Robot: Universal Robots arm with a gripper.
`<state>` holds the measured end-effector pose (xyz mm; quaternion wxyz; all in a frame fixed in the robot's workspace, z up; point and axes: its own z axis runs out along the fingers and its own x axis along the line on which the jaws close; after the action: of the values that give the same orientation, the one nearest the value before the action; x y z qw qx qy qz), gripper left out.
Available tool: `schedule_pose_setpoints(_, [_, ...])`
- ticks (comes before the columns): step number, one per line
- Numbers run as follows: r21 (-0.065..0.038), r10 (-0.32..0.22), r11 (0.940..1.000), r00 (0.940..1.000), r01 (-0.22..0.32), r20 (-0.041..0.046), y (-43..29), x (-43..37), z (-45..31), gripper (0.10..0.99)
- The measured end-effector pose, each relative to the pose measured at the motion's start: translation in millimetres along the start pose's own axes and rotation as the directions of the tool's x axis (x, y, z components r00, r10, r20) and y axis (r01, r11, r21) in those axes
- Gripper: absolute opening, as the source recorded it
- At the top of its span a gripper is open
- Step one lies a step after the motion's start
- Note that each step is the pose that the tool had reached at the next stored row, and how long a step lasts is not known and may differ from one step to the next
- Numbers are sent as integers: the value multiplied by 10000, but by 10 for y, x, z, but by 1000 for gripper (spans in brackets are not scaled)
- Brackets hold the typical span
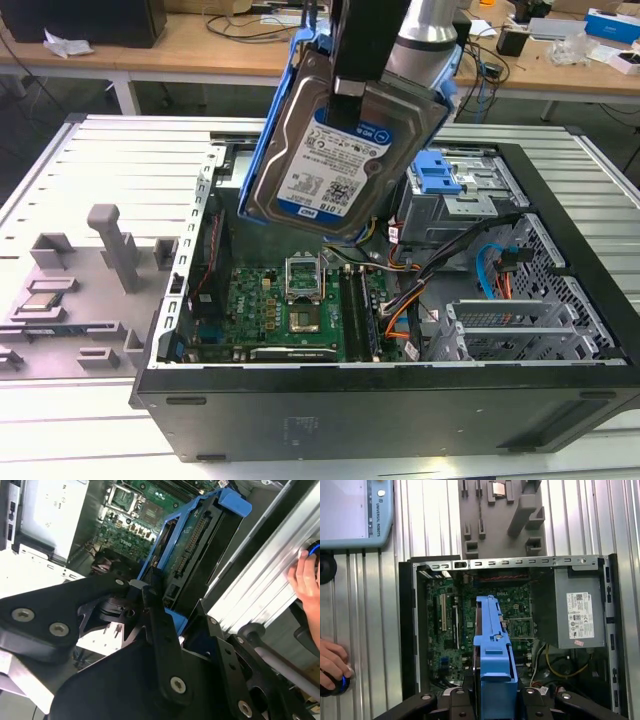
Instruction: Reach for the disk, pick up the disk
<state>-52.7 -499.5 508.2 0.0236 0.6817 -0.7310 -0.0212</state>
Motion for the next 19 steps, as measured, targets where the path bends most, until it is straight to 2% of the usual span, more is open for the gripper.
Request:
schedule_pose_setpoints(2, [0,0,10000,10000,0,0,-4,52,0,365])
schedule_pose_setpoints(4, [0,0,10000,10000,0,0,-10,139,2,365])
schedule_pose_setpoints(10, [0,0,10000,10000,0,-1,-23,304,4,365])
schedule_pose_setpoints(19, [0,1,10000,10000,-1,0,-48,649,8,365])
